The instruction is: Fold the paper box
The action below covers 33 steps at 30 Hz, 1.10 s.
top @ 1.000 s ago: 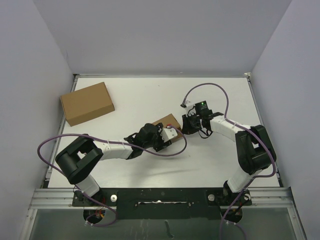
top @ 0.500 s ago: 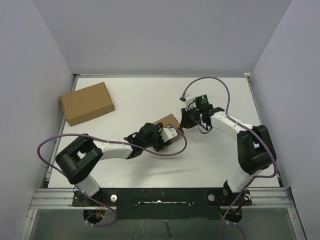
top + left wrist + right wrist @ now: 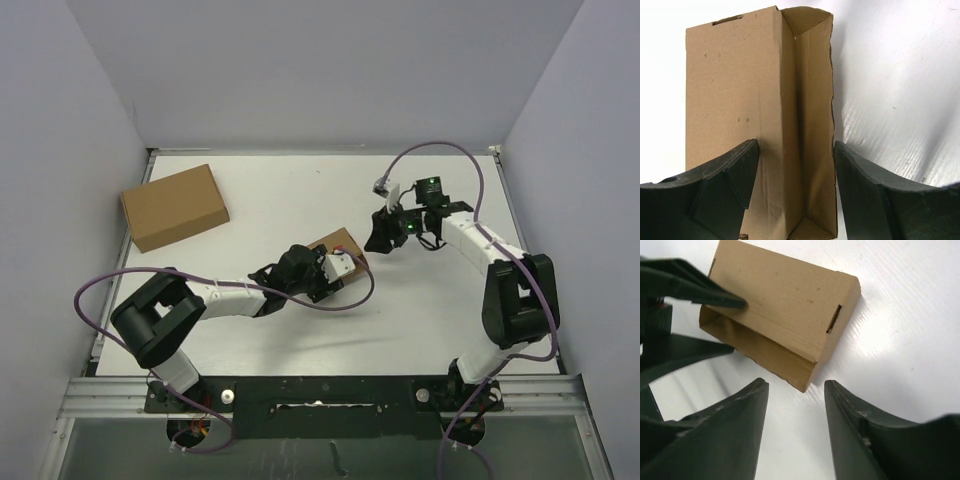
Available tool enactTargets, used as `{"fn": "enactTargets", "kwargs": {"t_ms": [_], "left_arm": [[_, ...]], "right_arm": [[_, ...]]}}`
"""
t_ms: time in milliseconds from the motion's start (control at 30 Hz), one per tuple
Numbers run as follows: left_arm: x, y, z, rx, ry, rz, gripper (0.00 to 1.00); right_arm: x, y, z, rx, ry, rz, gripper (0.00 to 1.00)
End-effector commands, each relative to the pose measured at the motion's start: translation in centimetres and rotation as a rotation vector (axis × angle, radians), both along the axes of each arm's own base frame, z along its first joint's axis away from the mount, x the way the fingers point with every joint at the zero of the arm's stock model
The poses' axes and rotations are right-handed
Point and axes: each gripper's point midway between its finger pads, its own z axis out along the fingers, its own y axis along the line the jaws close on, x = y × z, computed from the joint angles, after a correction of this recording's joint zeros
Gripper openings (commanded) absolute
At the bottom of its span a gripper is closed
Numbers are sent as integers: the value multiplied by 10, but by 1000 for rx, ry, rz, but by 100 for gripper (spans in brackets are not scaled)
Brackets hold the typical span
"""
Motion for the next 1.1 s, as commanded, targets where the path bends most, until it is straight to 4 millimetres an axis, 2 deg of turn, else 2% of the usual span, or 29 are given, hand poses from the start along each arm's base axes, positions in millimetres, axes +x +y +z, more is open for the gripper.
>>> {"fn": "enactTargets", "kwargs": {"t_ms": [0,133,200,233,400,567,667,833,1067], "left_arm": [[-32,16,-41,85,187,-25,59],[-34,16,-44,85,193,-34,59],[-34,16,-44,83,195,-35,59],[-34,16,-44,82,196,-37,59],[-34,16,-46,83,205,-36,59],[-34,16,-48,81,213,-38,58],[-35,16,-49,80,218,-42,59],[-36,18,-53,77,230,-42,58],[-36,16,-54,71,239,-49,58]], "right_arm": [[-16,-4,56,116,-354,292,59],[-38,-13,56,88,-790,576,99],[-44,-16,42,20,-963,751,98],[-46,-17,36,12,-989,807,98],[-40,-12,21,-28,-1173,965,98],[-21,8,-1,-105,-1242,961,98],[-17,16,-11,-119,-1250,973,98],[-18,20,-34,-170,-1254,1032,98],[4,23,-50,-281,-1297,986,100]]}}
